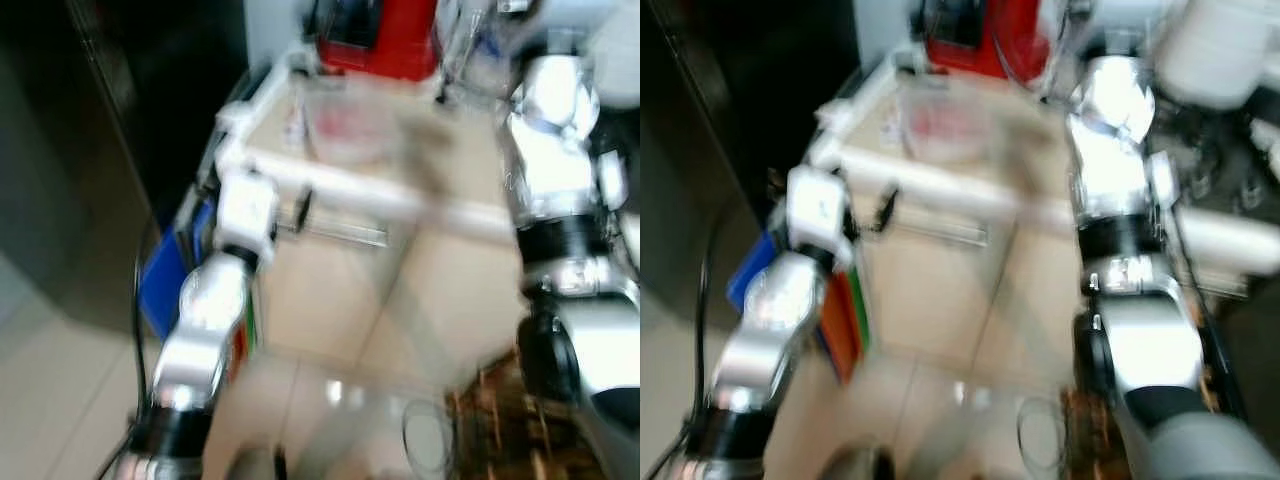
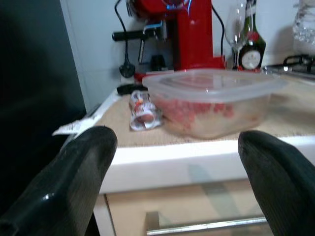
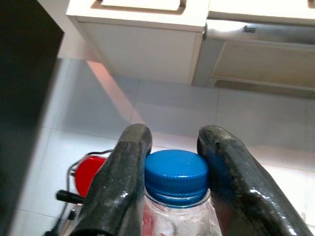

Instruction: Restocking fridge

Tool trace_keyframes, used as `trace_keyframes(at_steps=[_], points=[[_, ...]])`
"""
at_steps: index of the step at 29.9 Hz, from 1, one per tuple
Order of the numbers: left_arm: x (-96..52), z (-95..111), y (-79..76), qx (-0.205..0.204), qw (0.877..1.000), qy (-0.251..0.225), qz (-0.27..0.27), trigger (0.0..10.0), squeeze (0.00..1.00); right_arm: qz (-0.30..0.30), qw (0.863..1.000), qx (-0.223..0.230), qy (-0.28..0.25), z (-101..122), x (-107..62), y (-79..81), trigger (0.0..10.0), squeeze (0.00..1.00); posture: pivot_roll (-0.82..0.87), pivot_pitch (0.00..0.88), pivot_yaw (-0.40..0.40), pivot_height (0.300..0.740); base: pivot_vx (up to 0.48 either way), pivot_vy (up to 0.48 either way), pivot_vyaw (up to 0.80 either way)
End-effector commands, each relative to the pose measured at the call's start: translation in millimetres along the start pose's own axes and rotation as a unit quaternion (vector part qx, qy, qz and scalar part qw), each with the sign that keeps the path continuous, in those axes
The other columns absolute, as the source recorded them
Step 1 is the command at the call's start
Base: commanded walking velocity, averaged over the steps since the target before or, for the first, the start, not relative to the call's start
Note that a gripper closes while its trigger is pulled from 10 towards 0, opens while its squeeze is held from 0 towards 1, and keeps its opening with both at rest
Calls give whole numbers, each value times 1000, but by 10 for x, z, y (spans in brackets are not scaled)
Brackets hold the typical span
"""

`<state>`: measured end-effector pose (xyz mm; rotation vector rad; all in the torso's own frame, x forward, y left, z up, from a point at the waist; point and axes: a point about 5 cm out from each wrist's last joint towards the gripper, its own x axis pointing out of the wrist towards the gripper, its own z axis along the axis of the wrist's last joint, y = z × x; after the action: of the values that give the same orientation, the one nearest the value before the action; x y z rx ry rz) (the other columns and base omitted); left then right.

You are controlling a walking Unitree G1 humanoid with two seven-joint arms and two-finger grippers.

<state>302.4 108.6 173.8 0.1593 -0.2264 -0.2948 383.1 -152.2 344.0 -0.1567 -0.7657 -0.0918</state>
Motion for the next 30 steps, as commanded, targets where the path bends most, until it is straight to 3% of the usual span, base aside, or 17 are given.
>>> trace_keyframes(at_steps=[1,4,15,16,25,26,27,28,30], points=[[2,7,-108,-2,999,1,-36,10000,0,-22,1000,12,10,-4,55,-145,0,0,114,40,-43,740,0,0,0],[-46,-89,-203,11,995,27,-95,10000,0,-21,997,40,55,-94,117,-148,0,0,123,40,-42,740,0,0,0],[-92,-28,-217,17,994,20,-107,10000,0,-16,992,54,112,-211,230,-119,0,0,169,88,-46,740,0,0,0],[-121,-20,-214,17,994,22,-108,10000,0,-12,992,46,121,-236,226,-88,10000,0,177,102,-44,740,0,0,0],[-224,-30,-213,11,995,34,-97,10000,0,-15,988,18,152,-369,167,-68,10000,0,188,152,-58,740,0,0,0],[-227,-28,-215,11,995,35,-97,10000,0,-18,988,18,154,-383,157,-75,10000,663,188,158,-62,740,0,0,0],[-227,-28,-215,11,995,35,-97,10000,0,-18,988,18,154,-383,157,-75,10000,663,188,158,-62,740,0,0,0],[-231,-26,-215,10,995,35,-95,10000,0,-24,987,19,155,-393,149,-87,10000,1000,189,159,-64,740,0,0,0],[-236,-21,-217,10,995,36,-93,10000,0,-32,988,20,152,-387,152,-105,10000,1000,188,162,-67,740,0,0,0]])
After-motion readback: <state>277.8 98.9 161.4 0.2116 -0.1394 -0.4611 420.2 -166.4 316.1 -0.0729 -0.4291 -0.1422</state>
